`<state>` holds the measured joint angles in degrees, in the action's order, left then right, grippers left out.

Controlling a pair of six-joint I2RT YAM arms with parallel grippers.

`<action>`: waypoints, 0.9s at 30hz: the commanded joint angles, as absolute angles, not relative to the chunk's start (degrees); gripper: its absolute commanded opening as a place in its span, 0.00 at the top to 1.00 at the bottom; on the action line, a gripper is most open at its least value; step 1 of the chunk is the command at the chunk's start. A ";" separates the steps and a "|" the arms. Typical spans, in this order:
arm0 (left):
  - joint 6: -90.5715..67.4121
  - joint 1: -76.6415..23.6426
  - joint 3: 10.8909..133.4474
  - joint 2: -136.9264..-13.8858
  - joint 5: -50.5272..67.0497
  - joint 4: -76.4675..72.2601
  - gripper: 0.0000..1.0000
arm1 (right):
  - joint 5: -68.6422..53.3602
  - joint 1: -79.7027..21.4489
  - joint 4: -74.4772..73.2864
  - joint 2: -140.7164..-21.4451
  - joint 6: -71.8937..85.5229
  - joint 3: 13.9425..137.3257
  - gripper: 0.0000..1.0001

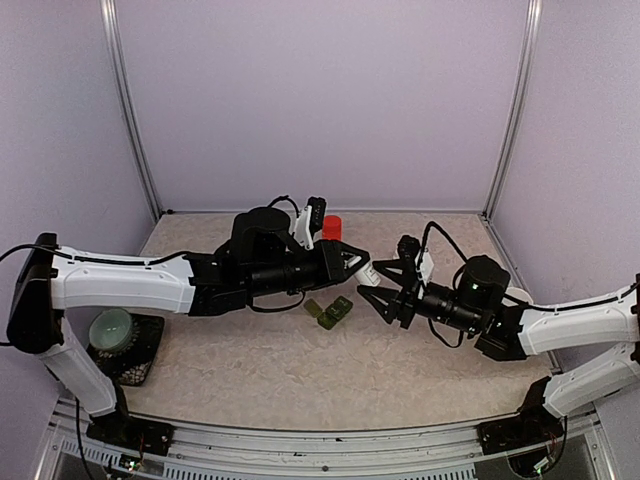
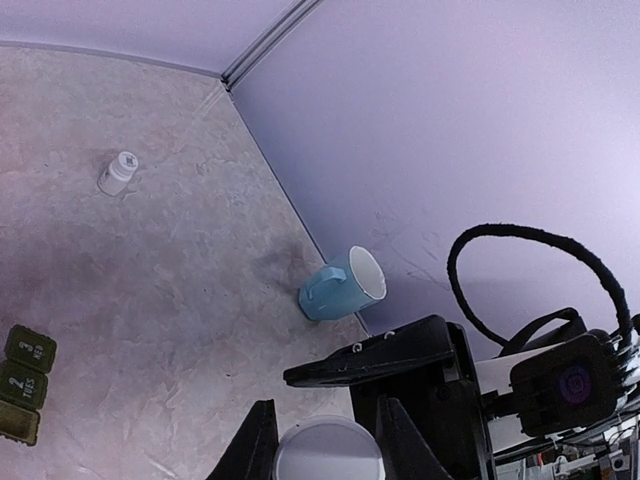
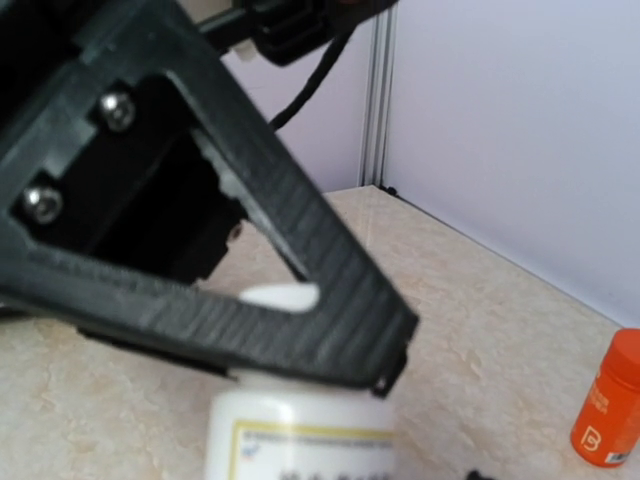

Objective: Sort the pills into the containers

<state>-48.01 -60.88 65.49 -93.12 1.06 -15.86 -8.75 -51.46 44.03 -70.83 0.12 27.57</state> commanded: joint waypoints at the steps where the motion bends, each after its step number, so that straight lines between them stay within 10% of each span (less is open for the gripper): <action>1: -47.65 -61.51 66.11 -93.78 -0.10 -16.96 0.92 | -8.95 -52.12 45.15 -71.86 0.82 29.67 0.42; 20: -47.20 -61.72 65.99 -93.52 -1.49 -16.39 0.91 | -10.20 -52.12 44.75 -72.56 1.94 31.30 0.54; 27: -45.74 -61.82 65.98 -92.54 -2.60 -15.02 0.59 | -11.83 -52.05 42.26 -72.25 2.68 31.87 0.73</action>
